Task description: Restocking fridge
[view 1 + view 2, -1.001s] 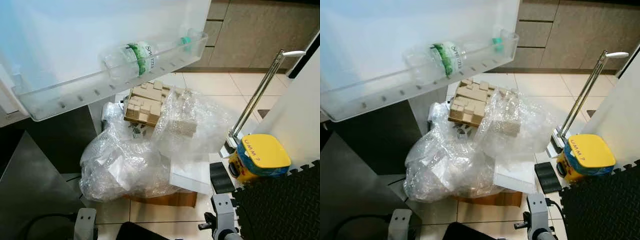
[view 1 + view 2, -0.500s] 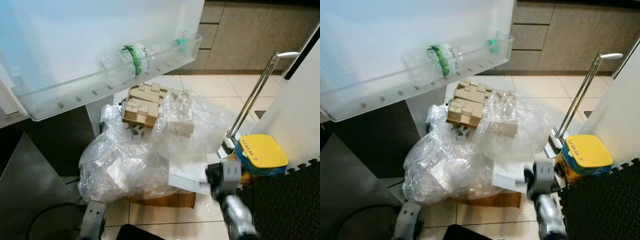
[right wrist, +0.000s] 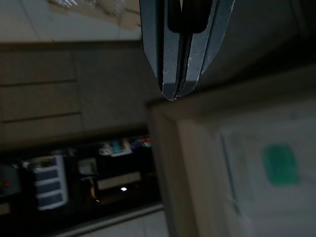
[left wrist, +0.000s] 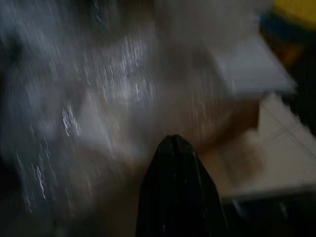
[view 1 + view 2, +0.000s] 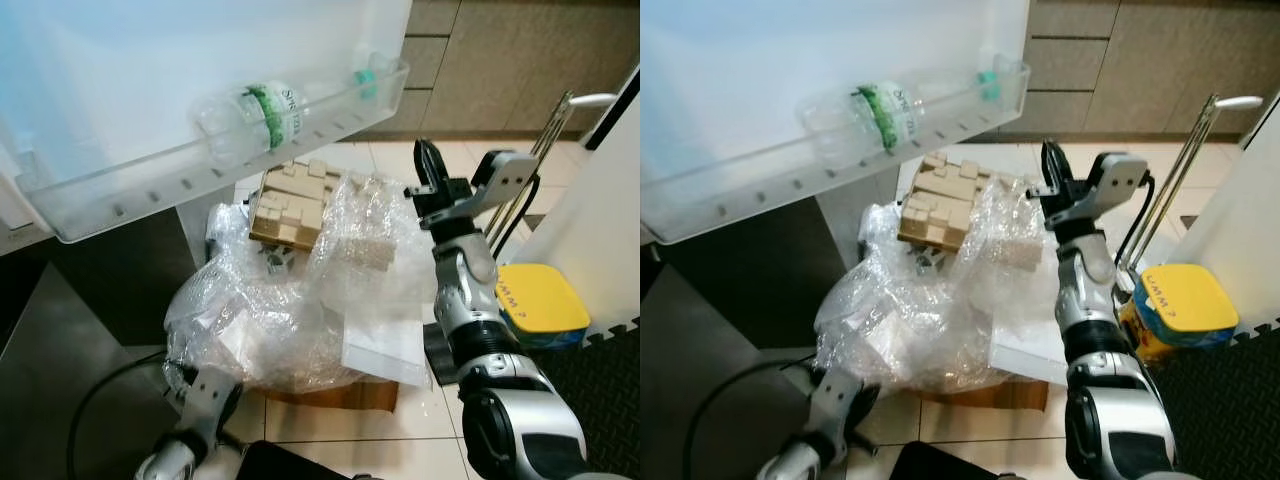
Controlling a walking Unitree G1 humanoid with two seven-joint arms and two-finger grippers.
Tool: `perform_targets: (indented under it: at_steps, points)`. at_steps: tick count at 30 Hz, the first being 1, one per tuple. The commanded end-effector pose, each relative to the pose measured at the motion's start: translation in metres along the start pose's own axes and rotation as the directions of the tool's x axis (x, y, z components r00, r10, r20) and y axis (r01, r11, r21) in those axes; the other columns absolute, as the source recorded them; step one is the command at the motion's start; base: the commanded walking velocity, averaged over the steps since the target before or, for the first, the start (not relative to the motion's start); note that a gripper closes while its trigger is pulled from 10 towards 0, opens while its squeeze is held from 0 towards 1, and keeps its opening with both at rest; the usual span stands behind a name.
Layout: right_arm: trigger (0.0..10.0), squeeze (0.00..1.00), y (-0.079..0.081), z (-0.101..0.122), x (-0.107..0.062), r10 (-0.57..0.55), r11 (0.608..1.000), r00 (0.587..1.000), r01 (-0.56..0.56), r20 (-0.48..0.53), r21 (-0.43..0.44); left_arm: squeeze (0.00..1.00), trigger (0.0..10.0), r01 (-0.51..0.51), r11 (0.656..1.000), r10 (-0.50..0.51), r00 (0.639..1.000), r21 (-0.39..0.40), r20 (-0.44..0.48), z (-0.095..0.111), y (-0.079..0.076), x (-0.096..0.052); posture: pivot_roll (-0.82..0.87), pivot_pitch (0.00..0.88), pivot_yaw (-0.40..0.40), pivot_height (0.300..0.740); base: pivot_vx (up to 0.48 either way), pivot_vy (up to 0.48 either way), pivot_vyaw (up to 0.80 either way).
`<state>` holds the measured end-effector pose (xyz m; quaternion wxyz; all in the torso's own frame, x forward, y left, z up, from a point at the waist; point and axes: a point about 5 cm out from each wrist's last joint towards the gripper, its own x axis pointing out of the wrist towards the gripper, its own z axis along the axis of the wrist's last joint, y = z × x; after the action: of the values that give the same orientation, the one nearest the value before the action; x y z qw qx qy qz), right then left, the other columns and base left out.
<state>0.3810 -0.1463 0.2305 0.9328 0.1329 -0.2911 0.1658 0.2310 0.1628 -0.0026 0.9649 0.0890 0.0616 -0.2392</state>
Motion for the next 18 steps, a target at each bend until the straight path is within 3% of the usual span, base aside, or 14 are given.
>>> perform_targets:
  at_steps: [1, 2, 9, 15, 17, 18]
  points:
    - [9.8, 0.00, 0.010, -0.003, 0.007, 0.043, 0.999, 0.999, -0.042, -0.014, 0.020, 0.00, 10.0, 0.030, 0.999, -0.033, 0.994, 0.026, 0.103, 0.021, -0.006, 0.010, -0.06, 0.120, -0.016, 0.740, 0.000, 0.000, 0.00]
    - [10.0, 0.00, 0.017, -0.002, 0.014, 0.072, 0.997, 0.997, -0.072, -0.011, 0.036, 0.00, 10.0, 0.037, 0.998, -0.043, 0.984, 0.042, 0.171, 0.038, -0.008, 0.015, -0.05, 0.125, -0.018, 0.740, 0.000, 0.000, 0.00]
    - [10.0, 0.00, 0.036, 0.011, 0.038, 0.139, 0.984, 0.989, -0.144, 0.047, 0.101, 0.00, 10.0, 0.056, 0.997, -0.072, 0.955, 0.061, 0.286, 0.072, -0.010, 0.016, -0.04, 0.132, -0.020, 0.740, 0.000, 0.000, 0.00]
    - [10.0, 0.00, 0.052, 0.013, 0.047, 0.203, 0.969, 0.977, -0.210, 0.064, 0.127, 0.00, 10.0, 0.081, 0.994, -0.098, 0.948, 0.067, 0.303, 0.081, -0.014, 0.012, -0.04, 0.134, -0.025, 0.740, 0.000, 0.000, 0.00]
    - [10.0, 0.00, 0.055, 0.013, 0.048, 0.212, 0.967, 0.975, -0.219, 0.068, 0.133, 0.00, 10.0, 0.098, 0.993, -0.115, 0.950, 0.073, 0.292, 0.082, -0.016, 0.009, -0.04, 0.133, -0.026, 0.740, 0.000, 0.000, 0.00]
    - [10.0, 0.00, 0.059, 0.013, 0.048, 0.227, 0.962, 0.971, -0.236, 0.075, 0.139, 0.00, 10.0, 0.151, 0.983, -0.172, 0.954, 0.102, 0.246, 0.078, -0.021, 0.003, -0.04, 0.134, -0.026, 0.740, 0.000, 0.000, 0.00]
